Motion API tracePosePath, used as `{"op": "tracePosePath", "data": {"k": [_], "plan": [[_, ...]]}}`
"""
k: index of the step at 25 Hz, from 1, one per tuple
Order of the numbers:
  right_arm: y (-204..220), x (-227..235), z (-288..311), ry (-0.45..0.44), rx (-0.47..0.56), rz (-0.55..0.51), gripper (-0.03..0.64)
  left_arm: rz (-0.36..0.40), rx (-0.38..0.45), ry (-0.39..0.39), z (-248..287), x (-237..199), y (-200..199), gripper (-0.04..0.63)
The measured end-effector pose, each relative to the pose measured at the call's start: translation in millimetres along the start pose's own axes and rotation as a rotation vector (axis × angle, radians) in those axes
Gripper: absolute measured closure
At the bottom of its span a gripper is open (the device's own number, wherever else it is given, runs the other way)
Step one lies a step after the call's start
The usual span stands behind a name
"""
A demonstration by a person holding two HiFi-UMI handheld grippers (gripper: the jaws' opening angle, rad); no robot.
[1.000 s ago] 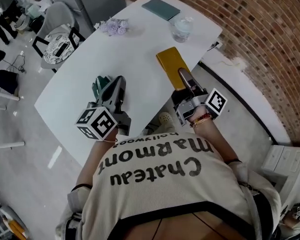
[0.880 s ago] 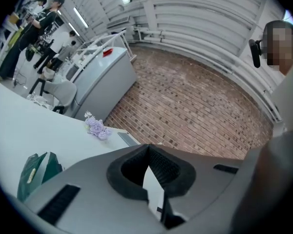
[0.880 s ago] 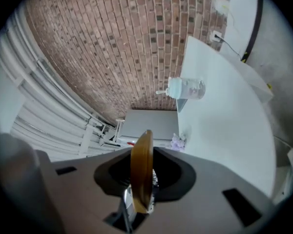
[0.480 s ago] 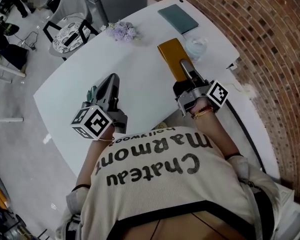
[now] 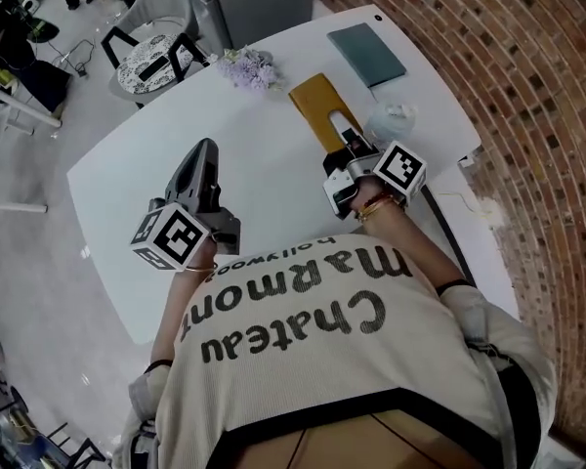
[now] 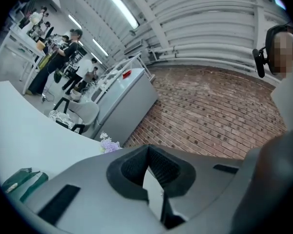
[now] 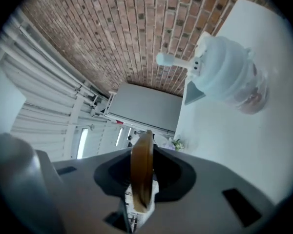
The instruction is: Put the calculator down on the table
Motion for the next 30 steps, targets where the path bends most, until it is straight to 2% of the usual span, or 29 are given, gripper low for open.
{"op": "tracePosePath", "data": {"k": [2,8,15,20,24,30], "plan": [[1.0,7.7,15.2,0.005,-0.014,-0.014,0.526,0.002,0.013,-0.027,0.2,-1.2,0.2,0.592],[3.9,42.0,52.5,0.178,-0.061,-0.043,0.526,0.009,0.049,-0.103,-3.4,-6.4,-3.2,0.592],[2.0,66.3,86.1,0.293,-0.073,-0.096,0.526,0.011,0.072,-0.176,-10.2,-13.7,-3.8,0.592],[-2.0,77.1,103.6,0.334,-0.089,-0.113,0.526,0.004,0.078,-0.218,-11.5,-19.7,-3.5,0.592],[-4.7,79.0,115.8,0.333,-0.093,-0.136,0.526,0.002,0.08,-0.23,-10.8,-24.7,-4.0,0.592],[-4.7,76.2,130.1,0.353,-0.144,-0.239,0.523,-0.006,0.088,-0.258,-15.0,-31.6,-1.6,0.592]]}}
Point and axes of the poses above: the fingertips, and each gripper's own axes: z forward along the fingers, x to its right, y out of its underside, the point moved 10 cm from there along -z, backward along the fingers, and after that the axes turned 7 degrees about y, right-handed, at the moved point
